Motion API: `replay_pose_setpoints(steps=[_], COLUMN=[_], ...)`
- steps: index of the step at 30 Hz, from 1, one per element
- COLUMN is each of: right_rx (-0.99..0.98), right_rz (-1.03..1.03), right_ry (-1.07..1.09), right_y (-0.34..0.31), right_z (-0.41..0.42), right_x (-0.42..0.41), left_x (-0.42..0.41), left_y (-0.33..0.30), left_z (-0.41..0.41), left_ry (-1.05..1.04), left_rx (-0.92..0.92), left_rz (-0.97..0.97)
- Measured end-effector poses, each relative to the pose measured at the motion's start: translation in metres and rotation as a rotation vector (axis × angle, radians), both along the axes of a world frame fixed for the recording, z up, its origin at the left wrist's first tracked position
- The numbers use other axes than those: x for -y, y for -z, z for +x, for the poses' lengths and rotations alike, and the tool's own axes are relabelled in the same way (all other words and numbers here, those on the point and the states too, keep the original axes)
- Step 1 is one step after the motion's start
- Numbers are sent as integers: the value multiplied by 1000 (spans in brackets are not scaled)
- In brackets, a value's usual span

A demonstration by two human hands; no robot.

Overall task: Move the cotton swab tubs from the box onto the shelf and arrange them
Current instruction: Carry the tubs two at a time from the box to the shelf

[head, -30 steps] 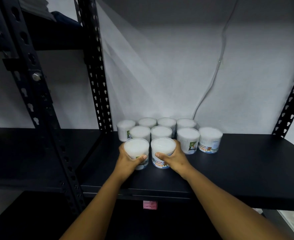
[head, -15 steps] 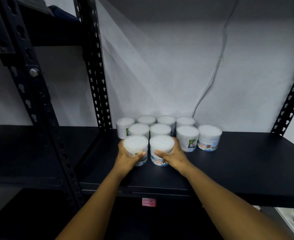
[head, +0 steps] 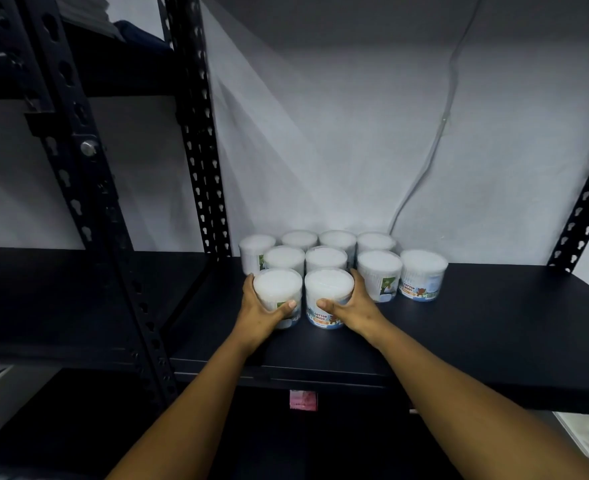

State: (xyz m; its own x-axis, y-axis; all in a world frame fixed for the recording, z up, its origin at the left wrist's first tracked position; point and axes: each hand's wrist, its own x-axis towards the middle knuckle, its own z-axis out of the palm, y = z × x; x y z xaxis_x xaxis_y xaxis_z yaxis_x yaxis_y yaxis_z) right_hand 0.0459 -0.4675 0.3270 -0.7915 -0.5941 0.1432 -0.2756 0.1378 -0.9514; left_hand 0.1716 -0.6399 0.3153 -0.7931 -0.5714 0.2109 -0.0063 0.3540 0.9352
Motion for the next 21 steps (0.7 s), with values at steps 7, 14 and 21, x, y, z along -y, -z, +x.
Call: replay_pose_setpoints(steps=[7, 14, 21], right_rx=[-280, -708, -724], right_rz=[244, 547, 693], right_ry=[88, 165, 133], right_y=[0, -8, -22], right_z=[9, 27, 51], right_x=[-13, -29, -46], left_x=[-6, -18, -37], left_y=[-4, -18, -32], left_z=[20, 39, 57], left_ry=[-125, -207, -168], left_rx=[136, 387, 529], left_rz=[-338, -717, -887])
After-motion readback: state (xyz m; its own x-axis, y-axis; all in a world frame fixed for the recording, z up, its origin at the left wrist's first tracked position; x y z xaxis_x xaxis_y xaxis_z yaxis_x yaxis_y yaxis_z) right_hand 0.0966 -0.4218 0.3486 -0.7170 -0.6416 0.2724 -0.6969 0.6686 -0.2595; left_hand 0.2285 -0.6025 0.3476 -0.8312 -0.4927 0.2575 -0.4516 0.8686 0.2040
